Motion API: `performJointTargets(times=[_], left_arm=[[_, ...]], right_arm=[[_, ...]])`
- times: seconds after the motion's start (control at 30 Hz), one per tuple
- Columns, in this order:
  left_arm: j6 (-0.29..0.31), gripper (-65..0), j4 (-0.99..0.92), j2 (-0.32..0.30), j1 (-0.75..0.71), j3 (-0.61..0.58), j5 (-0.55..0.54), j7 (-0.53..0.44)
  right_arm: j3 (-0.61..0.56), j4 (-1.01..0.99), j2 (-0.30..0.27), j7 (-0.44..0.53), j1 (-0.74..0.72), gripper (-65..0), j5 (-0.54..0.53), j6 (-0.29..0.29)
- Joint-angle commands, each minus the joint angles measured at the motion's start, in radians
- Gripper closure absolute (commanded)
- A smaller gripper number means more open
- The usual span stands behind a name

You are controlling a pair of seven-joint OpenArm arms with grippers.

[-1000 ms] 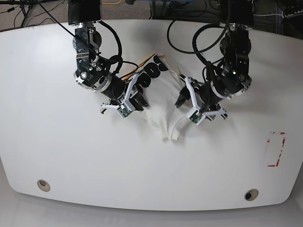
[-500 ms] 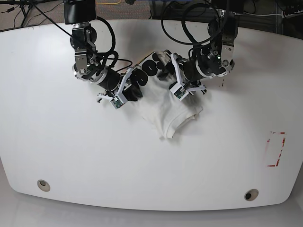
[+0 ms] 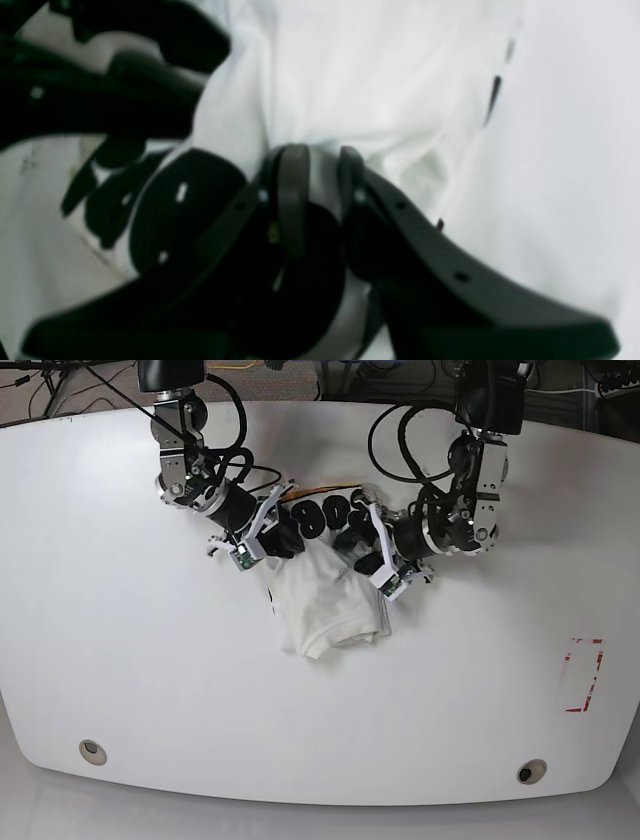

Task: Fold the T-shirt properly
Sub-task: 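Lift and compress the bundle between both grippers, then release right gripper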

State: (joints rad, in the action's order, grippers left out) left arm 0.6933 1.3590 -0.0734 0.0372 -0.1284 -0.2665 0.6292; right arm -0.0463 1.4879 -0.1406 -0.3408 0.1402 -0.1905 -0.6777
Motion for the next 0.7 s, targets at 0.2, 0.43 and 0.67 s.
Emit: performJointTargets(times=[0.2,0.43,0.67], left_arm=[[-0.040,-30.0,0.136,-0.058,0.025,0.009,0.079,0.159],[-0.040,-30.0,0.345,-0.059,0.025,0.009,0.080,0.245],[-0.048,-30.0,0.498,-0.027,0.020,0.003,0.082,0.265]], right_arm=[[-0.011,0.101,0.058,-0.028,0.039,-10.9,0.010,-0.017],[-0.005,0.245,0.083,-0.136,0.032,-11.1,0.013,-0.017],[0.047,0.391,0.057,-0.203,0.031,-11.4,0.012,-0.017]])
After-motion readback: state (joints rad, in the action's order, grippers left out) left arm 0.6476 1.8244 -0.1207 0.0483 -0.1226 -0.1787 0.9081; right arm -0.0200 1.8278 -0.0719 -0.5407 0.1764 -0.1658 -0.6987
